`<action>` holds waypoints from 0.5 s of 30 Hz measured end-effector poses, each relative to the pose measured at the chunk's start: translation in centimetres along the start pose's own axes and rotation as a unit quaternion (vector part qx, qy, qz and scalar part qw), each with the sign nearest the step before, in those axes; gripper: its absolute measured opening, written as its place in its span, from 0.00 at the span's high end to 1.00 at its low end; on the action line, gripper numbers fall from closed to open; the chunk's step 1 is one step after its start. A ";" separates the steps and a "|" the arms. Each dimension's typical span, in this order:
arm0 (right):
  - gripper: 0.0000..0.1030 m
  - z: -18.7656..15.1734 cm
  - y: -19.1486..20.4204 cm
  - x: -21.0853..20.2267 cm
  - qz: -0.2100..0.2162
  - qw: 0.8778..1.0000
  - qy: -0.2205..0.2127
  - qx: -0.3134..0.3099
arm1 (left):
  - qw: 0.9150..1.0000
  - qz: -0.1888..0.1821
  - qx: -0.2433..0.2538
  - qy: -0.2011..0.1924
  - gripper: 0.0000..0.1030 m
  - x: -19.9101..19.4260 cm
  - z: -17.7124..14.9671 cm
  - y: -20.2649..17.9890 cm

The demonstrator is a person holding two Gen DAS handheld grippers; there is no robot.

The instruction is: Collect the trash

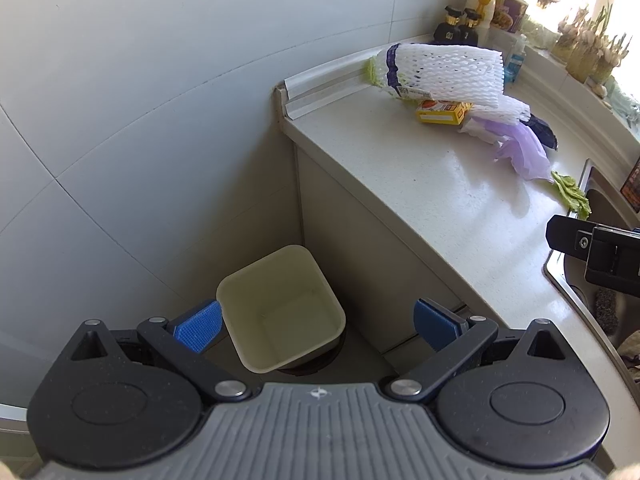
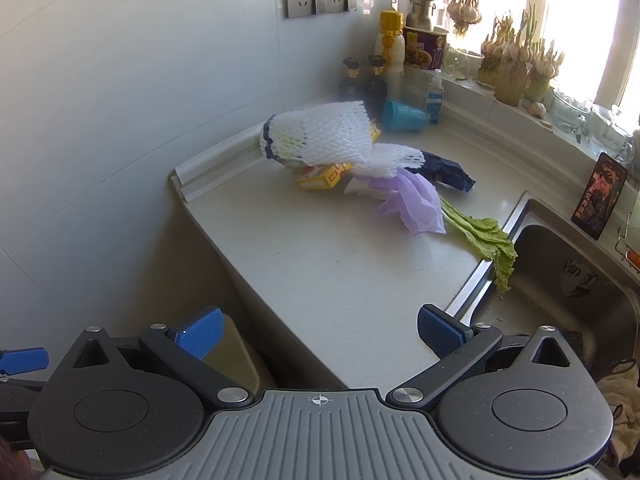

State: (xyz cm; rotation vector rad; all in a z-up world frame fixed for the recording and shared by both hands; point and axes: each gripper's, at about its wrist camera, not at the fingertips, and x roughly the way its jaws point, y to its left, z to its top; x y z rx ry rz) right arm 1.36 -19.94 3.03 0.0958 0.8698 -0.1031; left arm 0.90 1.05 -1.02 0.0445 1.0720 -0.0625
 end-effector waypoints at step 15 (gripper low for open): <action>0.00 0.2 -0.3 0.6 -0.002 1.000 0.006 0.007 | 1.000 -0.005 -0.002 0.006 0.01 0.3 0.2 0.1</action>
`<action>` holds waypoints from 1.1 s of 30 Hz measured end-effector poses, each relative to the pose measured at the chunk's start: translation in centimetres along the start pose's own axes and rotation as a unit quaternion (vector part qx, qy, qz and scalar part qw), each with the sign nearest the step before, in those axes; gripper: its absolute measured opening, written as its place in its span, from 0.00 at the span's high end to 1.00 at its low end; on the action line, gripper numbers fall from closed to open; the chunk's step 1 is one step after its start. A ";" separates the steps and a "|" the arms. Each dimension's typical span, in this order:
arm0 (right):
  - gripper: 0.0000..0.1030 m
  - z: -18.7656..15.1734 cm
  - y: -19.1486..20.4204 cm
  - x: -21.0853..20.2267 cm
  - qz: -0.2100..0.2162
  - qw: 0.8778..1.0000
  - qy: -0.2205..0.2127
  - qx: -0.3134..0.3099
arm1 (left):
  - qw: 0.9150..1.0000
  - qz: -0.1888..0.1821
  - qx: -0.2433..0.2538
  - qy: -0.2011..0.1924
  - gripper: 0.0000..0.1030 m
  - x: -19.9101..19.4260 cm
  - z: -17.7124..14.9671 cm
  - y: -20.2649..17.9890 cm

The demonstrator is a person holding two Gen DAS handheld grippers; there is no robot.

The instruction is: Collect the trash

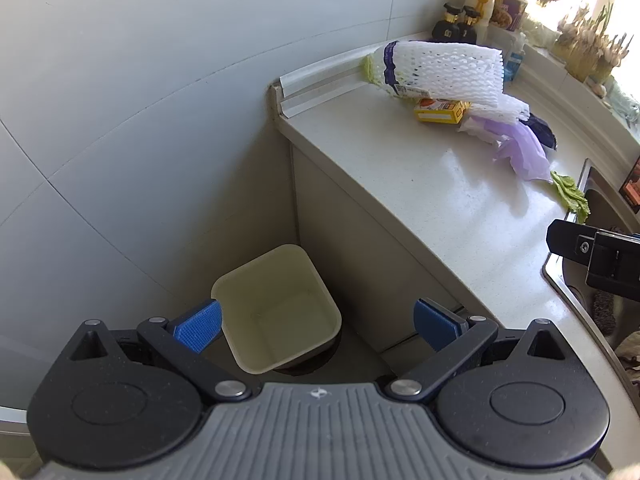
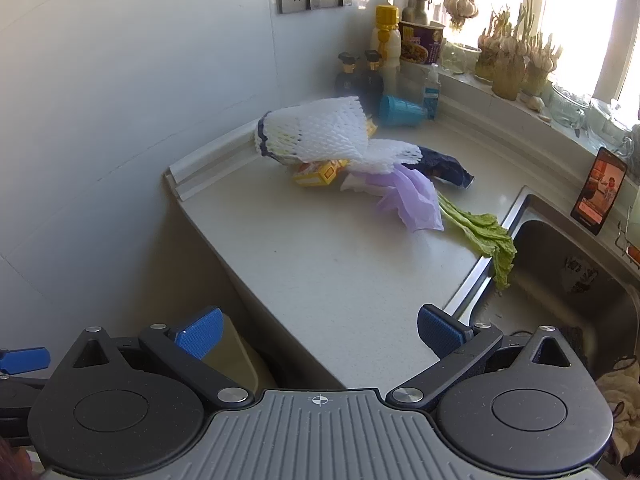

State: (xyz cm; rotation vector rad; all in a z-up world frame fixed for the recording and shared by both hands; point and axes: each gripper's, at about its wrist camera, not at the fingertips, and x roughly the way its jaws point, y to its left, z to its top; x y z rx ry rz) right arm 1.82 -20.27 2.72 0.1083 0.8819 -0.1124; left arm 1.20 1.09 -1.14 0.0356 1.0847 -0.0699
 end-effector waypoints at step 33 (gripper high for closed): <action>0.00 4.9 -6.3 6.9 0.054 0.993 -0.092 -0.055 | 0.992 -0.100 0.000 -0.071 0.01 4.3 8.4 -1.8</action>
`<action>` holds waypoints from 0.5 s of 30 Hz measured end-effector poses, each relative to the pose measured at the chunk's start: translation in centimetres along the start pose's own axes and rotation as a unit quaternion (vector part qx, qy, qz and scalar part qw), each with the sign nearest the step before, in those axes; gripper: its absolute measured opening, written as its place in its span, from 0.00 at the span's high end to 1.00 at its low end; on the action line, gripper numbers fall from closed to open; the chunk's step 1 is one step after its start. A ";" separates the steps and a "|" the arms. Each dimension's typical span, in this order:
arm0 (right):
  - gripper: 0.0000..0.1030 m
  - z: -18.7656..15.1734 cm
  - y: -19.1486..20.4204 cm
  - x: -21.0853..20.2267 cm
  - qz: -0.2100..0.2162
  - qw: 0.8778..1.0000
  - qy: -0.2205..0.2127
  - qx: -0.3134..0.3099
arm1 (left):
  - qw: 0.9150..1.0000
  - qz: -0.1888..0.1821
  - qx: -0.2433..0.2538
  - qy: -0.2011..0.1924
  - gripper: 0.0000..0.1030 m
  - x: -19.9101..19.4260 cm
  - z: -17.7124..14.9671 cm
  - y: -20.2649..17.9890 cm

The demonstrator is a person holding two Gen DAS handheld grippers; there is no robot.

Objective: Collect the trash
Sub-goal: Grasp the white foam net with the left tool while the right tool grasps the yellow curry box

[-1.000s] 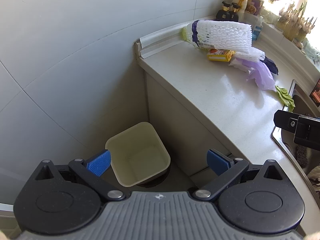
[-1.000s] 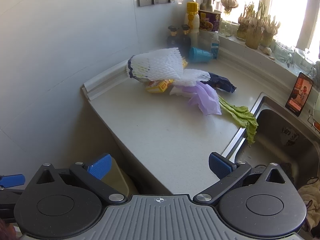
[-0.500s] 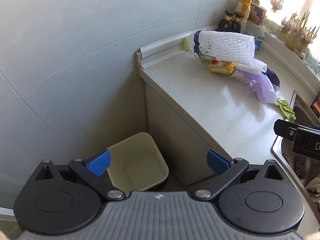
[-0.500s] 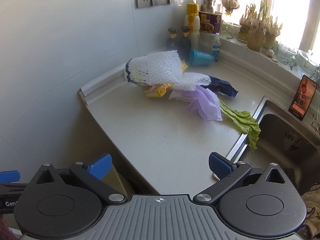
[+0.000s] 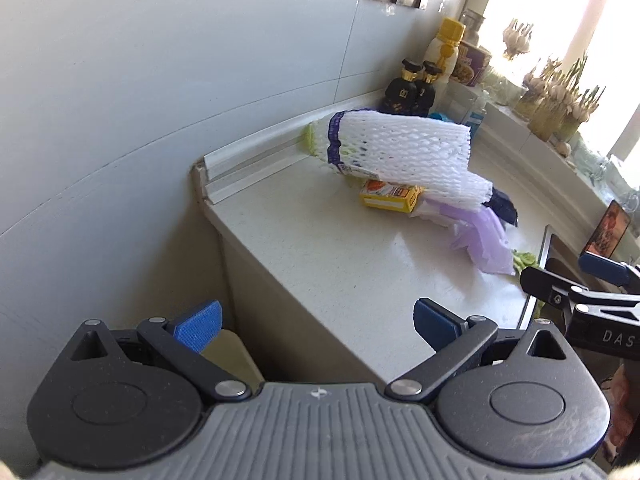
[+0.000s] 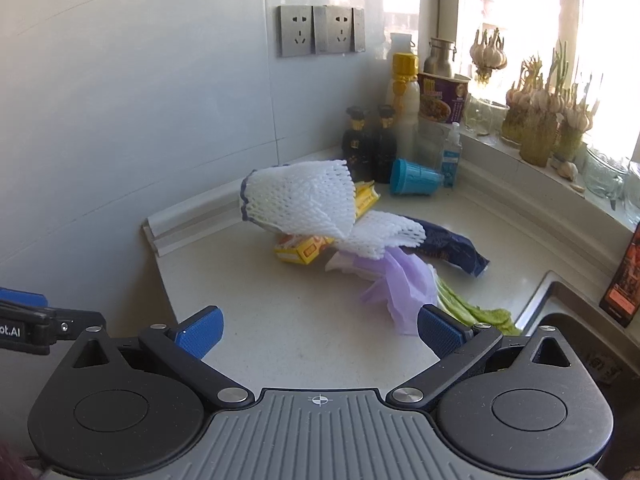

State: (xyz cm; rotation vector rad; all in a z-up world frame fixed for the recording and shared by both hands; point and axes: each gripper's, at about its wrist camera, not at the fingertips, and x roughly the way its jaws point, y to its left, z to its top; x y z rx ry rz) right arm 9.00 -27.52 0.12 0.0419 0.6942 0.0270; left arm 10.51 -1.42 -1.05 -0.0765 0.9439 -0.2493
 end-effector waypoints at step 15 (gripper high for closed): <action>0.00 6.1 -8.8 5.8 0.093 0.995 -0.028 0.022 | 0.982 -0.125 -0.144 0.004 0.05 8.5 10.3 -1.9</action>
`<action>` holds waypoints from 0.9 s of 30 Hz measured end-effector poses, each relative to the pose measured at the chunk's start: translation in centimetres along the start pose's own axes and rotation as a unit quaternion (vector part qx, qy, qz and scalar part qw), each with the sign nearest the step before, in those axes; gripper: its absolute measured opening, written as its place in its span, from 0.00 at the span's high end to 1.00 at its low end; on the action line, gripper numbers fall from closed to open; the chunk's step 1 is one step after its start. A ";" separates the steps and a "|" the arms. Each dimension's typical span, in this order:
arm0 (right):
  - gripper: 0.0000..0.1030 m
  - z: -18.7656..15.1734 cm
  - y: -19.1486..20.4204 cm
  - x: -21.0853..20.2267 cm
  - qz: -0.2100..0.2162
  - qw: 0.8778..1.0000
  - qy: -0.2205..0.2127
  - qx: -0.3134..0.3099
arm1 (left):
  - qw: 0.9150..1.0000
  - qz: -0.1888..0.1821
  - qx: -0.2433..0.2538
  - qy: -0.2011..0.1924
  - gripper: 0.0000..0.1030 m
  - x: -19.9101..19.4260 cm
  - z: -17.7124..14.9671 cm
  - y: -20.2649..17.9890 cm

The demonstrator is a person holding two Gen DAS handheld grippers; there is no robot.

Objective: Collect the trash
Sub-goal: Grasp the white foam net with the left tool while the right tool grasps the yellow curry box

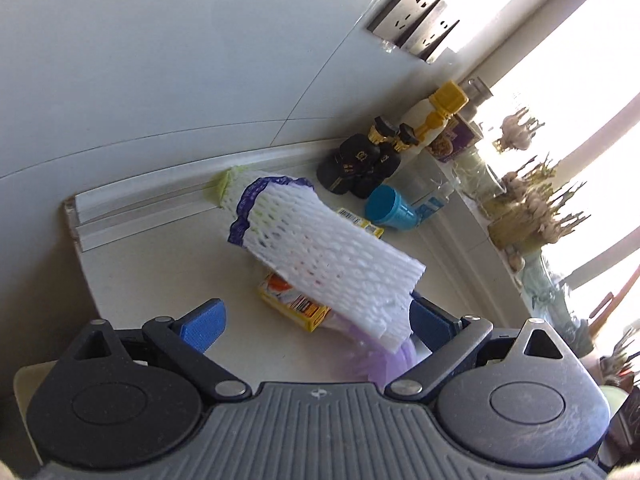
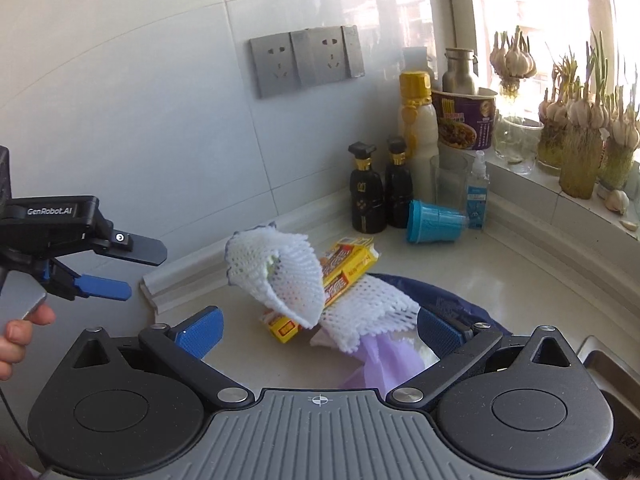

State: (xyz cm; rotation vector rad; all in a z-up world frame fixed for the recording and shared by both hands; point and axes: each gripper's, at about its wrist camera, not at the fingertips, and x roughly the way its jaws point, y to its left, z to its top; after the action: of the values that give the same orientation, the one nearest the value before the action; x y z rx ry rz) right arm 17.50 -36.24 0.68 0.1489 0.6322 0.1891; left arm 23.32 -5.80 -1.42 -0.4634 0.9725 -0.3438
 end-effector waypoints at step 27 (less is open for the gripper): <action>0.39 2.4 -12.2 19.8 0.138 0.932 0.101 0.319 | 0.984 0.033 -0.169 0.044 0.60 9.1 2.7 3.2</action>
State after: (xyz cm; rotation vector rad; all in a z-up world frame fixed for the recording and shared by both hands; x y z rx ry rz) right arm 36.13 -43.94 -11.13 0.8594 0.8620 0.2676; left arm 30.61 -6.81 -8.20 -0.7260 1.1361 -0.1388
